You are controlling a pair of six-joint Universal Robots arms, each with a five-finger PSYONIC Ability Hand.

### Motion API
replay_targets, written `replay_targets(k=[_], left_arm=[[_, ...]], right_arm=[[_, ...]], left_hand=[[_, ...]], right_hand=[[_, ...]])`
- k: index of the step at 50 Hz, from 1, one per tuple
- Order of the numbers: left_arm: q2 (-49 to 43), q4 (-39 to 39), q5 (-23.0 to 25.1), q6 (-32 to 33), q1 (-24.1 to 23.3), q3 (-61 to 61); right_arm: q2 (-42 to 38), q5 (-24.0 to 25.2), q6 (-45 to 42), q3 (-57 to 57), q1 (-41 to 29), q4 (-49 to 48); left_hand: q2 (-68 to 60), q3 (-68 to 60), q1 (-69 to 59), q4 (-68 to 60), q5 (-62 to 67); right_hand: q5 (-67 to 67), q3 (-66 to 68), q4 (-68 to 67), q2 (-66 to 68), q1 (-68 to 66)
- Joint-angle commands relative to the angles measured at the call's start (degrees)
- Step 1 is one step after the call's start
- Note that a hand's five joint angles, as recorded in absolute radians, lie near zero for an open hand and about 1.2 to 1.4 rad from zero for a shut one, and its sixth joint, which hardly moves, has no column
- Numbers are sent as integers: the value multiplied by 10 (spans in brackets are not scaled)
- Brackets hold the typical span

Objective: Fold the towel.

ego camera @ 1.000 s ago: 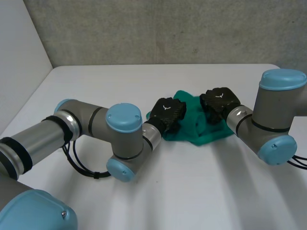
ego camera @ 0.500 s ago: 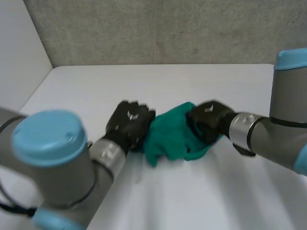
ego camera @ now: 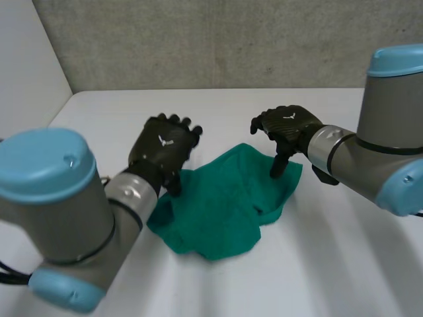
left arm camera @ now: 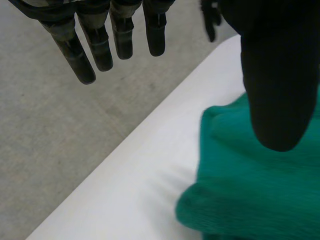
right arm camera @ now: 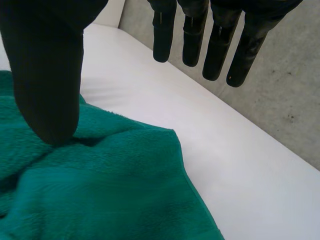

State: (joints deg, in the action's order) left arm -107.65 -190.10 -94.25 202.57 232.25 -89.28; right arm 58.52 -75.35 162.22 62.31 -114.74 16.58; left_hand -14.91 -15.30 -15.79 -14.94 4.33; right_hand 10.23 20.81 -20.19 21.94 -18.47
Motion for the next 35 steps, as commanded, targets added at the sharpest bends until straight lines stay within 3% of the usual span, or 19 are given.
replay_targets(k=[1, 4, 11, 16, 18, 20, 22, 23, 26, 30, 31, 35], left_arm=[[-95, 17, 4, -47, 31, 84], [-112, 29, 8, -59, 33, 96], [-179, 103, 79, -68, 35, 133], [-210, 122, 83, -67, 41, 146], [-215, 122, 83, -67, 43, 147], [-220, 120, 82, -67, 45, 149], [-223, 119, 83, -67, 45, 153], [-226, 118, 83, -67, 46, 158], [-226, 109, 78, -66, 46, 172], [-209, 40, 22, -65, 47, 212], [-188, 2, -6, -63, 47, 227], [-137, -113, -41, -50, 47, 255]], right_arm=[[-112, 8, -1, -107, 0, 5], [-151, 12, -2, -139, -3, 5], [-206, 22, -7, -184, -7, 9], [-265, 30, -10, -228, -8, 28], [-272, 28, -10, -234, -8, 34], [-278, 26, -9, -241, -8, 37], [-279, 23, -9, -246, -8, 37], [-279, 18, -8, -254, -8, 35], [-275, 4, -5, -274, -7, 32], [-257, -43, -2, -318, -7, 14], [-249, -51, -2, -327, -7, 5], [-173, -76, -2, -337, -7, -94]], left_hand=[[20, 24, 29, 20, -14], [20, 24, 29, 20, -14], [10, 14, 19, 10, -4], [-118, -114, -109, -117, 124], [-176, -172, -168, -176, 182], [-319, -315, -310, -319, 325], [-435, -431, -426, -435, 441], [-601, -597, -592, -600, 607], [-651, -647, -642, -651, 657], [-651, -647, -642, -651, 657], [-651, -647, -642, -651, 657], [-651, -647, -642, -651, 657]], right_hand=[[-29, -35, 29, -46, 11], [-83, -88, 82, -100, 65], [-102, -108, 102, -119, 85], [-102, -108, 102, -119, 85], [-40, -45, 39, -57, 22], [150, 144, -150, 133, -168], [393, 388, -394, 376, -411], [596, 590, -596, 579, -613], [598, 592, -598, 581, -615], [598, 592, -598, 581, -615], [598, 592, -598, 581, -615], [598, 592, -598, 581, -615]])
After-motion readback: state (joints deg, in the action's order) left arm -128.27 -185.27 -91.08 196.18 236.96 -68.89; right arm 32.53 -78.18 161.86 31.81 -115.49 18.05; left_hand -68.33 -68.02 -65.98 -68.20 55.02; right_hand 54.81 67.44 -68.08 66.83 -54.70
